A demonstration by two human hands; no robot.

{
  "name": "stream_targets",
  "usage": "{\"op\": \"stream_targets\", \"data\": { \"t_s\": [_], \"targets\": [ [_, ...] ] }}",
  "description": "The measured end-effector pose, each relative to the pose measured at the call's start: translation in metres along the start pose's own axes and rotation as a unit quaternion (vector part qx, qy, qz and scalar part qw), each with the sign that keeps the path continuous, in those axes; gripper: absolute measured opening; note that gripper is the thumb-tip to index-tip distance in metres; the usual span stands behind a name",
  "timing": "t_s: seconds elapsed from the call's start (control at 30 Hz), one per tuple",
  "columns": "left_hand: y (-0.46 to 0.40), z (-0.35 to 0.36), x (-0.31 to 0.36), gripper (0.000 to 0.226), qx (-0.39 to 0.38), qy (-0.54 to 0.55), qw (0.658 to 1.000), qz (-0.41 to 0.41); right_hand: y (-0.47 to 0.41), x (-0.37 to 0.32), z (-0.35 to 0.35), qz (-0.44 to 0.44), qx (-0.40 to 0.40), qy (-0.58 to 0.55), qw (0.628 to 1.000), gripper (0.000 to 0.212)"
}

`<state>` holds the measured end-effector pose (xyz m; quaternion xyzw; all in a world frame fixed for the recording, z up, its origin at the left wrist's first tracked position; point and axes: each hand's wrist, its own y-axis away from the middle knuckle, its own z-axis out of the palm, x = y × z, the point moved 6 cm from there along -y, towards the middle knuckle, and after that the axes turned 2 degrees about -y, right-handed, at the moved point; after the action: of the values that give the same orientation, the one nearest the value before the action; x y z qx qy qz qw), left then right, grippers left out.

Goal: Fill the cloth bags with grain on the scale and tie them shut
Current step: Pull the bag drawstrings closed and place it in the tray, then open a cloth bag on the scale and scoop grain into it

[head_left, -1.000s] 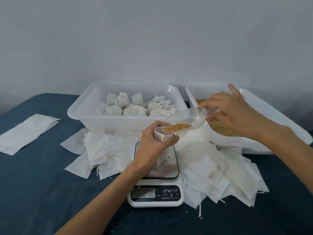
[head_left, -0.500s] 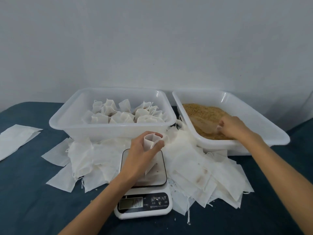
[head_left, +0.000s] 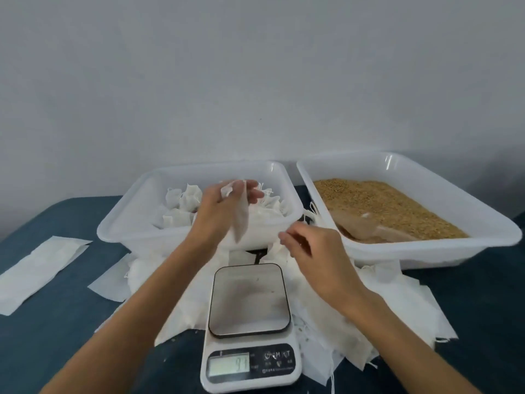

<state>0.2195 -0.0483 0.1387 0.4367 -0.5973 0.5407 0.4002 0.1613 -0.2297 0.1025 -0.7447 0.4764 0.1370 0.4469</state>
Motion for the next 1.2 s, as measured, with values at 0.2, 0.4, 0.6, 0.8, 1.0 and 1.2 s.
{"op": "stream_targets", "data": {
  "t_s": [0.2,0.4,0.6,0.8,1.0,1.2],
  "targets": [
    [-0.13,-0.022,-0.018,0.028,0.058,-0.312,0.948,-0.003,0.01,0.018,0.016,0.026,-0.031,-0.043,0.998,0.022],
    [-0.178,-0.024,-0.07,0.048,0.036,-0.474,0.879,-0.042,0.009,0.037,0.016,0.062,-0.027,-0.072,0.995,0.025],
    [-0.172,-0.015,-0.099,0.044,-0.03,-0.499,0.864,-0.063,0.004,0.04,0.009,0.058,0.004,-0.1,0.993,0.025],
    [-0.161,-0.013,-0.087,0.022,-0.035,-0.539,0.84,-0.045,0.001,0.038,0.001,0.071,0.024,-0.149,0.986,0.025],
    [-0.151,-0.022,-0.074,0.025,-0.051,-0.557,0.828,-0.017,0.001,0.037,-0.003,0.092,0.029,-0.213,0.972,0.026],
    [-0.137,-0.02,-0.075,0.042,-0.105,-0.607,0.785,-0.062,0.002,0.034,-0.004,0.099,0.037,-0.242,0.964,0.029]
  ]
}}
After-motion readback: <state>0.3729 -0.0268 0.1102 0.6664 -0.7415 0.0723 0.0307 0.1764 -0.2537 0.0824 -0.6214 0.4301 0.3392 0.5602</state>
